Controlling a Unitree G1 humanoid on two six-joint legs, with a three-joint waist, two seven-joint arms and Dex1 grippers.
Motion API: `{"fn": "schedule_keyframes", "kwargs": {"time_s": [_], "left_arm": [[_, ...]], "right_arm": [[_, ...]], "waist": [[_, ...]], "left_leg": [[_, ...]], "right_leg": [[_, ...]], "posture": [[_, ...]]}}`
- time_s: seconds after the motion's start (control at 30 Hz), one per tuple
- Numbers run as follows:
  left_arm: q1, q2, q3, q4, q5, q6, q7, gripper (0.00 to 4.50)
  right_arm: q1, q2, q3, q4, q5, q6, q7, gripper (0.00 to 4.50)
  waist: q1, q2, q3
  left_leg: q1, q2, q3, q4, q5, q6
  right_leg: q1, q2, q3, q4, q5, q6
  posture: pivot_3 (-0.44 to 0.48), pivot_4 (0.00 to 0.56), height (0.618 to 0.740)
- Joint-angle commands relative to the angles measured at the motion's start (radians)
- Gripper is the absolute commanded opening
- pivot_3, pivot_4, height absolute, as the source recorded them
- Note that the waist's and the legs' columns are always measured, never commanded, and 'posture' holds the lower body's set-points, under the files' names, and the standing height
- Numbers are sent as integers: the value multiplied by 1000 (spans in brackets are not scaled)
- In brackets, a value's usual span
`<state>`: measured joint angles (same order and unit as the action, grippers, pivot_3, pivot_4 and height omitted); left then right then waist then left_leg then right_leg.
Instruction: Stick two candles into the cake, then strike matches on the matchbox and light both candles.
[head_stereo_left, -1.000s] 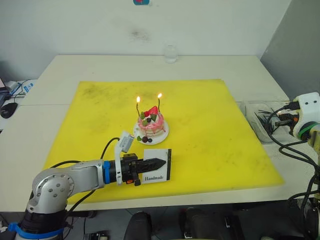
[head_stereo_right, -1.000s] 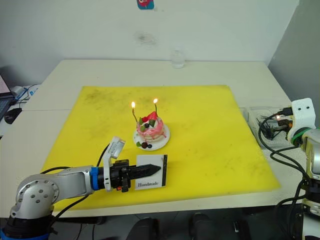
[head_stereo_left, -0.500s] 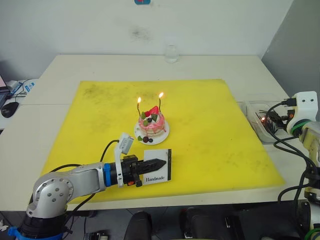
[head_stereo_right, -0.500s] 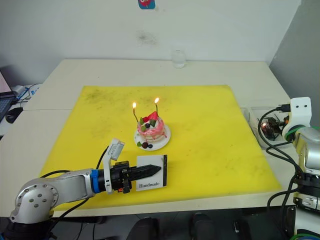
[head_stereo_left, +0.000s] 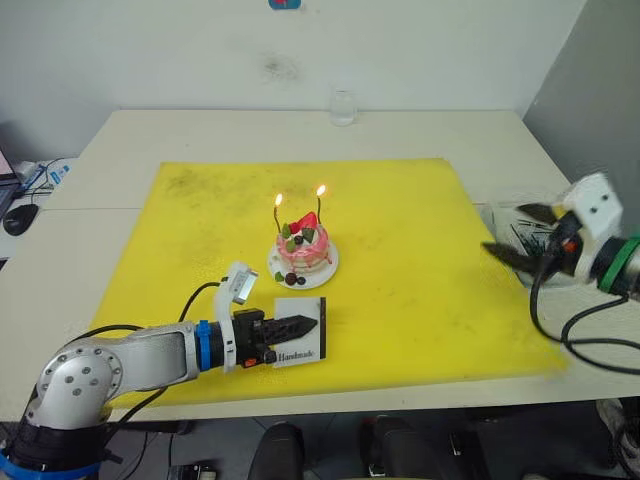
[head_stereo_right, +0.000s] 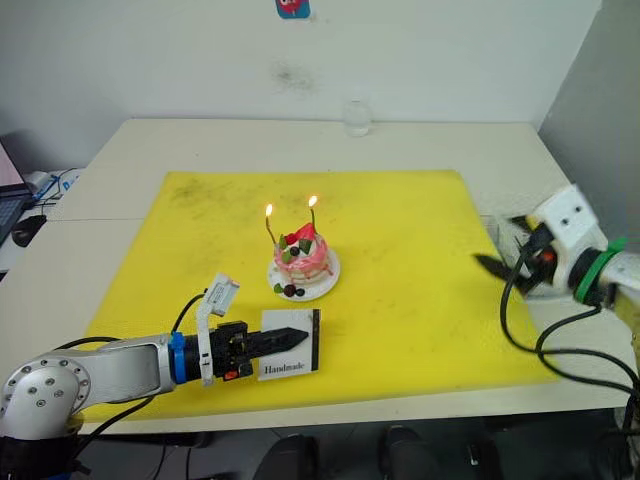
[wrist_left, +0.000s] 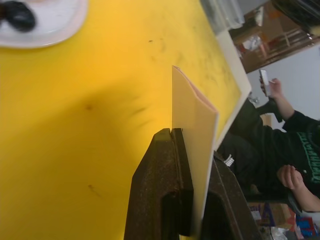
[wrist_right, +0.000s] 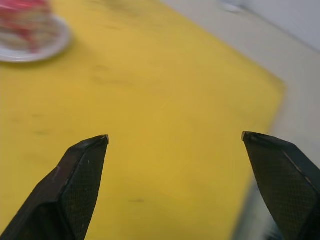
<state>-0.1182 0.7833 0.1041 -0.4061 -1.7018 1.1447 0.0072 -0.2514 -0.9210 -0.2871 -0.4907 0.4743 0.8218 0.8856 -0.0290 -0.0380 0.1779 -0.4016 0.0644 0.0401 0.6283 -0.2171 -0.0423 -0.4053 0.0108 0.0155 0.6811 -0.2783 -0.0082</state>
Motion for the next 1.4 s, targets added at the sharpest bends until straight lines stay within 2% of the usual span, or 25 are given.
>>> {"fn": "schedule_keyframes", "kwargs": {"time_s": [0.03,0.27,0.37,0.5,0.57,0.77,1.0,1.13,1.23,1.33,1.4], "left_arm": [[-18,-2,-35,6,-34,-24,60,0],[-47,-60,-96,79,22,-35,109,0],[-57,-70,-96,89,41,-34,95,879],[-63,-42,-78,73,28,-16,69,1981],[-67,-25,-69,73,19,-12,62,2670],[-79,80,-28,53,-16,12,15,4422],[-33,258,93,-7,46,41,-142,4484],[74,423,199,-67,394,-78,-443,4484],[182,490,242,-55,639,-234,-617,4484],[287,485,315,25,881,-450,-749,4484],[326,456,355,88,991,-571,-806,4484]], "right_arm": [[-2,-29,14,-110,97,36,47,4472],[-17,-4,101,-210,196,92,5,4472],[-18,1,123,-218,199,91,-18,4500],[-12,-2,130,-231,218,94,-31,4500],[-10,-5,134,-233,222,91,-35,4500],[-14,-14,149,-232,227,85,-41,4500],[-16,-41,132,-229,216,59,-28,4500],[8,-89,76,-200,178,-5,1,4500],[36,-124,24,-166,151,-61,36,4500],[64,-171,-62,-104,120,-134,101,4500],[78,-204,-115,-65,119,-160,153,4500]], "waist": [[1,0,0],[5,-1,0],[6,-1,0],[6,-1,0],[5,-1,0],[3,-1,0],[3,0,0],[3,0,1],[4,0,1],[5,2,2],[6,2,2]], "left_leg": [[0,0,0,0,0,0],[0,-2,0,1,0,0],[0,-2,0,1,0,0],[0,-2,0,1,0,0],[0,-2,0,1,0,0],[0,-2,-1,1,0,0],[0,-1,0,0,0,0],[0,-2,0,-1,0,0],[0,-2,1,-1,0,0],[0,-1,2,-2,0,0],[0,-1,2,-3,0,0]], "right_leg": [[0,-1,0,0,0,0],[1,-3,0,0,0,1],[1,-3,-1,-1,0,1],[1,-2,-1,-1,0,1],[0,-2,-1,-1,0,1],[0,-1,-1,0,0,1],[0,-1,-1,-1,0,0],[-1,-1,-1,-1,-1,-1],[-1,-2,-1,-1,-2,-2],[-2,-4,-1,-1,-3,-6],[-2,-4,-1,-1,-4,-6]], "posture": [[0,150,740],[0,150,740],[0,150,740],[0,150,740],[0,150,740],[0,150,740],[0,150,740],[0,150,740],[0,150,740],[0,150,740],[0,150,740]]}}
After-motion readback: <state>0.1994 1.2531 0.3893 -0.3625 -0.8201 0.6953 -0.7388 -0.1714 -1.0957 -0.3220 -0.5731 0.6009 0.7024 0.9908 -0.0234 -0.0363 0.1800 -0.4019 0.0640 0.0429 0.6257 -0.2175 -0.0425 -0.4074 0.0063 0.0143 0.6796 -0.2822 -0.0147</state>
